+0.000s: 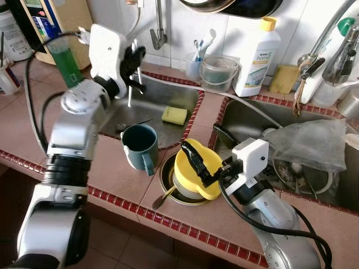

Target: Kitchen organization

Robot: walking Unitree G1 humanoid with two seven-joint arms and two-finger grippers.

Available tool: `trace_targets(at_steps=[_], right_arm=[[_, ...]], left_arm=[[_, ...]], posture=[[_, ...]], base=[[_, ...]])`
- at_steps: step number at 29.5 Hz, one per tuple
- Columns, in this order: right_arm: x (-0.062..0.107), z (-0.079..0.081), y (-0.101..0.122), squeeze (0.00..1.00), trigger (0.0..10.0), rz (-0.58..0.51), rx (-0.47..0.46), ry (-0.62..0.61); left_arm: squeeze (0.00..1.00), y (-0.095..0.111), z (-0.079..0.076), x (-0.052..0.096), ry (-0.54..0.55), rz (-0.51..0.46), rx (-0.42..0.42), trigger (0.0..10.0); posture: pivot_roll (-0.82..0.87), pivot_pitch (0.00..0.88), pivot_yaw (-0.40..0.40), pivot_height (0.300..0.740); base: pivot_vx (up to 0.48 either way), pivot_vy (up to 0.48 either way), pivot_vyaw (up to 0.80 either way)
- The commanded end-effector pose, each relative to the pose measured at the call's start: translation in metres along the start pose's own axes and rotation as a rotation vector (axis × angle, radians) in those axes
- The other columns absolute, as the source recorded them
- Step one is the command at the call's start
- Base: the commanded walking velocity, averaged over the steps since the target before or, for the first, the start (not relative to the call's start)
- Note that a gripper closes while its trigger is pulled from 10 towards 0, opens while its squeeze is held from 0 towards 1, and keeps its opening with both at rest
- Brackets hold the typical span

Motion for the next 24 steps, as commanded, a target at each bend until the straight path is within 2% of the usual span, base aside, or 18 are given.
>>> trace_targets(at_steps=[1, 6, 11, 19, 24], right_arm=[[0.001, 0.0, 0.007, 0.0, 10.0, -0.021, 0.002, -0.01], [0.006, -0.001, 0.015, 0.0, 10.0, -0.035, -0.005, -0.038], [0.015, 0.001, 0.02, 0.0, 10.0, -0.028, -0.016, -0.057], [0.033, 0.008, 0.028, 0.0, 10.0, 0.009, -0.055, -0.105], [0.045, 0.011, 0.032, 0.0, 10.0, 0.035, -0.045, -0.125]], left_arm=[[0.0, 0.005, 0.001, -0.005, 0.001, -0.03, -0.025, 10.0], [0.0, 0.0, -0.003, -0.01, -0.026, -0.052, 0.0, 10.0], [0.0, -0.011, -0.009, -0.017, -0.077, -0.022, 0.077, 10.0], [0.0, -0.016, -0.022, -0.021, -0.204, -0.017, 0.105, 10.0], [0.0, -0.014, -0.026, -0.024, -0.263, -0.018, 0.105, 10.0]], posture=[[-0.09, 0.069, 0.033, 0.74], [-0.12, 0.093, 0.04, 0.74], [-0.15, 0.14, 0.044, 0.74], [-0.2, 0.206, 0.05, 0.74], [-0.22, 0.238, 0.058, 0.74]], base=[[0.0, 0.0, 0.0], [0.0, 0.0, 0.0], [0.0, 0.0, 0.0], [0.0, 0.0, 0.0], [0.0, 0.0, 0.0]])
Point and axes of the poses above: a point about 5 cm out from each wrist's last joint towards the gripper, its own x axis pointing back from the gripper into the wrist, its own y axis along the axis of the wrist's last joint, z = x × y, the point moved 2 cm from there along -x, pointing out of the wrist towards the gripper, and after that the axes turned 3 degrees about -x, right-handed, at the moved point
